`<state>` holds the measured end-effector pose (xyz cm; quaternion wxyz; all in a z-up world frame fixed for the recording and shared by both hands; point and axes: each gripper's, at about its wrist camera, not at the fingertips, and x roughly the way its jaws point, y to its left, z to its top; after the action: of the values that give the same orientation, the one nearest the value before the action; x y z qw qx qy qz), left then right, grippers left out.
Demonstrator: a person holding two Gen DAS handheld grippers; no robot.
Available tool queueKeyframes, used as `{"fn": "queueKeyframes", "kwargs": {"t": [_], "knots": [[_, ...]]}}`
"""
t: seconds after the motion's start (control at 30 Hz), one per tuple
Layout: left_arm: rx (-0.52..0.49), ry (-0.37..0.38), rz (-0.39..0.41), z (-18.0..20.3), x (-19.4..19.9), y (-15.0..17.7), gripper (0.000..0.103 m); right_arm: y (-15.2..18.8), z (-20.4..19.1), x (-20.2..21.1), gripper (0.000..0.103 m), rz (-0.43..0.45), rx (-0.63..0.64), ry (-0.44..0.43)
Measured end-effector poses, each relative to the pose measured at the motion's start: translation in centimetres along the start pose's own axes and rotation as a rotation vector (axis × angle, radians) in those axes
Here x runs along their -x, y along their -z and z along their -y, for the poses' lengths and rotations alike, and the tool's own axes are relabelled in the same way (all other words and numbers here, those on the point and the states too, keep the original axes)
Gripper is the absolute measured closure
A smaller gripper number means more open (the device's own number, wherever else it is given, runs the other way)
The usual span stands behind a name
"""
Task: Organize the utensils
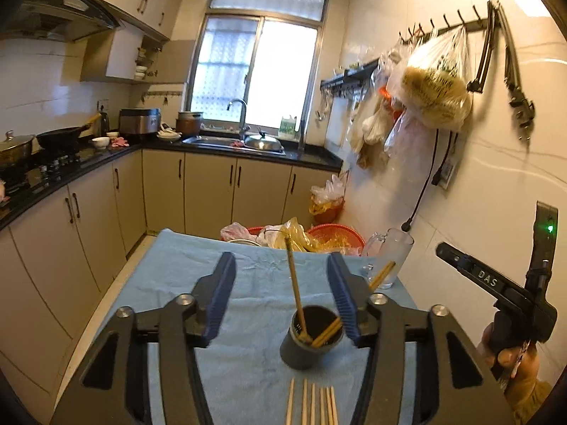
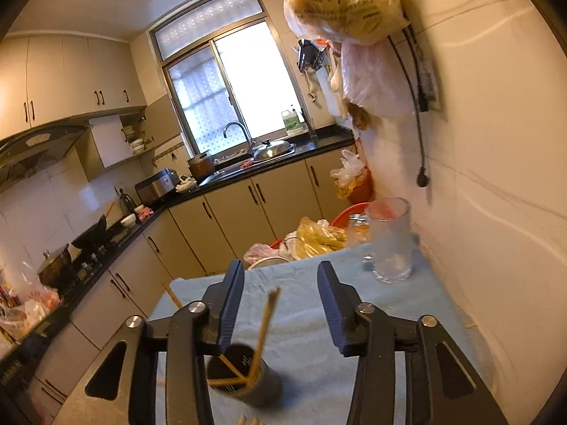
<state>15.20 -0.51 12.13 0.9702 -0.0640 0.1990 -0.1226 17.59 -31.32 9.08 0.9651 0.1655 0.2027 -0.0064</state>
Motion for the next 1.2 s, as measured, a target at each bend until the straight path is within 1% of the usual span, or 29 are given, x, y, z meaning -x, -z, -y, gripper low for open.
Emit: {"fn": "queueKeyframes", "kwargs": {"t": [0.1, 0.17, 0.23, 0.3, 0.37, 0.4, 0.43, 0.47, 0.5, 0.53, 0.6, 0.67, 0.73, 0.77, 0.8, 0.87, 0.93, 1.0, 1.13, 1.2], "knots": [[-0.010, -0.001, -0.006, -0.5, 1.7, 1.2, 0.045, 1.1, 0.7, 1.9, 0.049, -0.026, 0.000, 0.004], [-0.034, 0.013, -0.048, -0.3, 1.7, 2.3, 0.045, 2.1, 1.1, 2.7, 0.049, -0.055, 0.000, 0.002], [-0.063, 0.044, -0.108, 0.2, 1.4, 3.6, 0.047, 3.3, 1.5, 3.5, 0.049, -0.089, 0.004, -0.002], [-0.110, 0.081, -0.162, 1.2, 0.6, 5.0, 0.066, 4.2, 1.7, 3.8, 0.049, -0.110, 0.015, -0.005], [-0.164, 0.129, -0.210, 2.6, -0.2, 6.1, 0.074, 5.3, 1.9, 3.9, 0.049, -0.130, 0.031, -0.005], [-0.197, 0.163, -0.246, 3.5, -1.0, 6.8, 0.077, 5.7, 2.0, 3.9, 0.049, -0.140, 0.038, -0.005], [-0.222, 0.180, -0.278, 4.1, -1.8, 7.4, 0.084, 6.2, 2.1, 3.8, 0.049, -0.155, 0.042, -0.006], [-0.242, 0.183, -0.304, 4.6, -2.7, 7.9, 0.087, 6.5, 2.3, 3.5, 0.049, -0.165, 0.042, -0.007], [-0.263, 0.168, -0.327, 5.0, -3.9, 8.3, 0.087, 6.8, 2.4, 3.4, 0.049, -0.174, 0.041, -0.008], [-0.273, 0.149, -0.331, 5.1, -4.7, 8.4, 0.087, 7.0, 2.7, 3.2, 0.049, -0.179, 0.039, -0.006], [-0.288, 0.084, -0.322, 5.1, -6.5, 8.1, 0.087, 7.0, 3.2, 2.9, 0.049, -0.184, 0.037, -0.001], [-0.308, 0.001, -0.281, 4.9, -8.2, 6.9, 0.087, 7.1, 3.8, 2.7, 0.049, -0.185, 0.033, 0.008], [-0.358, -0.117, -0.208, 4.9, -9.9, 5.4, 0.087, 7.3, 4.2, 2.4, 0.049, -0.185, 0.026, 0.019], [-0.369, -0.153, -0.185, 4.9, -10.6, 4.6, 0.087, 7.3, 4.5, 2.2, 0.049, -0.188, 0.019, 0.024], [-0.370, -0.173, -0.168, 4.9, -11.0, 4.0, 0.087, 7.4, 4.8, 2.1, 0.049, -0.193, 0.011, 0.025], [-0.332, -0.164, -0.156, 4.5, -11.1, 2.9, 0.087, 7.6, 5.1, 1.8, 0.049, -0.204, 0.000, 0.022], [-0.277, -0.121, -0.150, 4.0, -10.3, 2.4, 0.087, 7.9, 5.3, 1.8, 0.049, -0.212, 0.007, 0.020], [-0.230, -0.077, -0.160, 3.6, -9.2, 2.3, 0.078, 8.1, 5.3, 1.7, 0.049, -0.219, 0.017, 0.020], [-0.180, -0.011, -0.176, 2.6, -5.8, 3.7, 0.070, 8.8, 5.0, 1.7, 0.048, -0.265, 0.019, -0.011], [-0.168, 0.008, -0.178, 1.8, -3.5, 5.3, 0.059, 9.3, 4.7, 1.8, 0.048, -0.294, 0.027, -0.032]]}}
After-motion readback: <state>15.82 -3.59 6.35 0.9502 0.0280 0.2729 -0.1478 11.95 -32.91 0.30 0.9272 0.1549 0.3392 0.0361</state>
